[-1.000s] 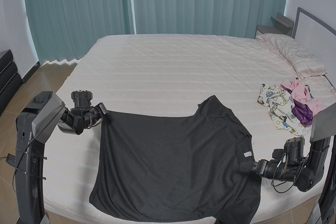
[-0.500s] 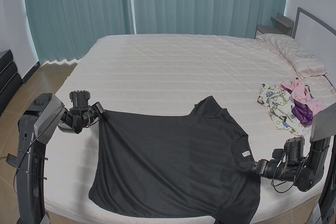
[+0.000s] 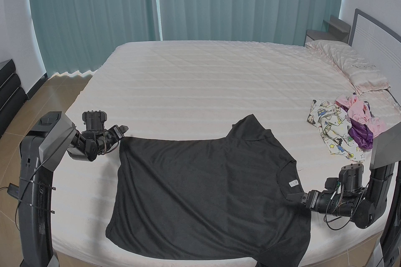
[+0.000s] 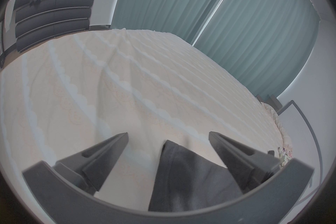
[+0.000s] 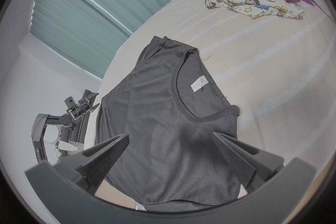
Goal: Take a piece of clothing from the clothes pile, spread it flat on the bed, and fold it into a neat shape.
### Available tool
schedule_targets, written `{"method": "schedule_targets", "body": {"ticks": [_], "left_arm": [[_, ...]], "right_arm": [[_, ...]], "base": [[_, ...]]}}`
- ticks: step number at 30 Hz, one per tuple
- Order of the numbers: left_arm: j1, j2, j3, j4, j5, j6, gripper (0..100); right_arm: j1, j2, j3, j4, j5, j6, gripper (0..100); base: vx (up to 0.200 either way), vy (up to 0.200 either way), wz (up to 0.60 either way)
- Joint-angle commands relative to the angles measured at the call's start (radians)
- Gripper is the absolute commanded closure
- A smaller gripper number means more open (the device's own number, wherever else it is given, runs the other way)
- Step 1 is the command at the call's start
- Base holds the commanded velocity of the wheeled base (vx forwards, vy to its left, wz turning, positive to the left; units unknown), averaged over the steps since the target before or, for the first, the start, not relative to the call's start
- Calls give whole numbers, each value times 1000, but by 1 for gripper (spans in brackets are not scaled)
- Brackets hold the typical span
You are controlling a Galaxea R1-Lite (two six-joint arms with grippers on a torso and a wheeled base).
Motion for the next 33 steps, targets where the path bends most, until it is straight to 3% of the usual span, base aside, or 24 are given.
{"method": "schedule_targets", "body": {"ticks": [1, 5, 6, 11, 13, 14, 20, 25, 33], "left_arm": [[29, -117, 108, -5, -25, -2, 0], [48, -227, 251, -9, -84, -4, 0], [61, -302, 366, -15, -137, -4, 0], [68, -516, 710, -48, -255, -18, 0], [68, -551, 768, -63, -269, -29, 0], [60, -617, 886, -100, -288, -62, 0], [-3, -733, 1182, -181, -292, -141, 0], [-17, -730, 1319, -241, -289, -176, 0], [-18, -655, 1374, -304, -289, -173, 0]], "right_arm": [[1, -6, 3, -3, 0, 0, 0], [0, -3, 18, -37, 0, 3, 0], [0, 2, 30, -71, 2, 5, 0], [1, 14, 53, -118, 2, 3, 0], [1, 14, 53, -118, 2, 3, 0], [1, 18, 53, -120, 2, 3, 0], [1, 20, 58, -120, 3, 3, 0], [14, 23, 63, -123, 3, 5, 0], [21, 26, 70, -124, 3, 5, 0]], "base": [[0, 0, 0], [0, 0, 0], [0, 0, 0], [0, 0, 0], [0, 0, 0], [0, 0, 0], [-100, 0, 0], [-200, 0, 0], [-200, 0, 0]]}}
